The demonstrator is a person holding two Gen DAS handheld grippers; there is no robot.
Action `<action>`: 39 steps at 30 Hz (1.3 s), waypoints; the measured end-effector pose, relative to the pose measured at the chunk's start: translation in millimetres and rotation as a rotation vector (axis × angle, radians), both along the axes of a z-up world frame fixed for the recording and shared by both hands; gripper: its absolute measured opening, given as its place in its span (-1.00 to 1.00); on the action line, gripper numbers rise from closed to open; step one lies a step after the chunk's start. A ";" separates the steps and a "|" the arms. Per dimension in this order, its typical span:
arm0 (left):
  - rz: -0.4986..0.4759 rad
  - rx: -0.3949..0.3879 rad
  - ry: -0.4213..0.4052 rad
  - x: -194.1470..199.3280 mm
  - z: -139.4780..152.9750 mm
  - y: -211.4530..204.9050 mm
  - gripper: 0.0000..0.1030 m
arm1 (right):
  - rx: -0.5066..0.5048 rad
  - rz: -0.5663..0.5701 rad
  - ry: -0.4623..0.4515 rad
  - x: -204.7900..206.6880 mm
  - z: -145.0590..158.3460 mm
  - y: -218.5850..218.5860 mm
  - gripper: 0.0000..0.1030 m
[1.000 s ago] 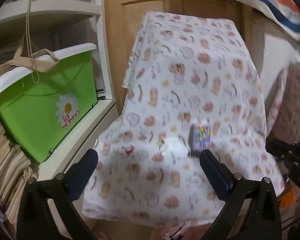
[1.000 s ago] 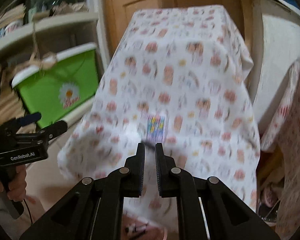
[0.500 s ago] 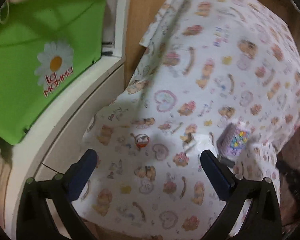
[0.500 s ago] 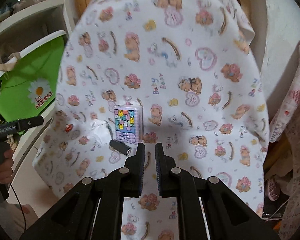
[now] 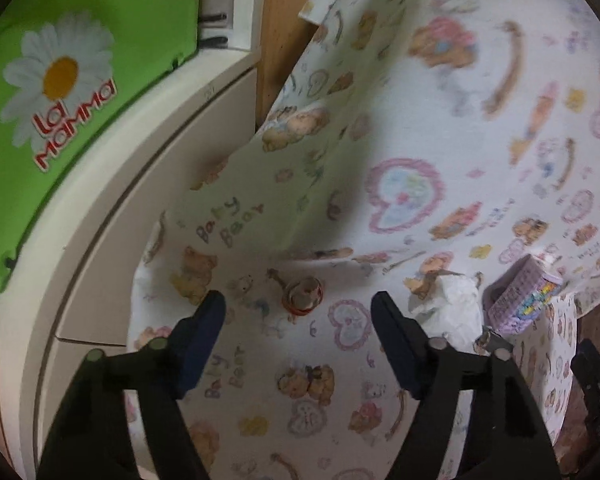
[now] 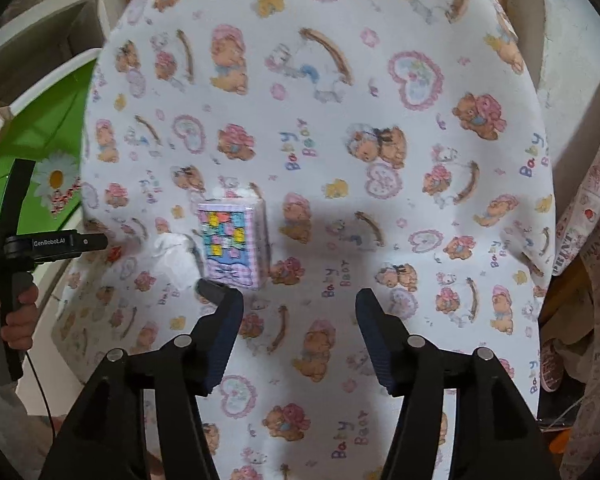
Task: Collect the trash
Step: 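Grasp the red cap with the left tool while the right tool grasps the purple box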
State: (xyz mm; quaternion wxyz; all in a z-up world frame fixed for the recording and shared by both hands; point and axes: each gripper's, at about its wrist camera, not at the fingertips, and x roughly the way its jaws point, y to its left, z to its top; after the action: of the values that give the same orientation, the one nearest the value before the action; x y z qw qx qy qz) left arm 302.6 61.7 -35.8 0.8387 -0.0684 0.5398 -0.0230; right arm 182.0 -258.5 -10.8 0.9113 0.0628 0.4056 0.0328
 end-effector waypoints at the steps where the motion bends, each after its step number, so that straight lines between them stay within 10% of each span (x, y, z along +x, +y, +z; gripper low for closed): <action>1: -0.001 0.000 0.005 2.8 -2.4 -0.3 0.33 | 0.002 -0.006 0.008 1.8 -1.3 -1.3 0.20; 24: -0.011 0.006 0.031 22.9 -22.0 6.9 -0.82 | 0.036 -0.089 -0.010 6.3 1.7 -27.3 0.26; 32: -0.073 -0.043 -0.120 -11.7 37.2 8.6 -0.83 | 0.064 -0.103 -0.036 8.6 8.5 -21.5 0.26; 39: -0.121 0.069 -0.278 -38.2 60.5 -11.2 -0.83 | 0.157 -0.092 -0.064 22.3 15.1 -2.7 0.40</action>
State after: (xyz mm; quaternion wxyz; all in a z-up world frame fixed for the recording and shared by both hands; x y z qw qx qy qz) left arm 264.5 50.5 24.6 0.9044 -0.0033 0.4219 -0.0640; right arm 204.2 -261.2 4.3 0.9166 0.1515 0.3693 0.0248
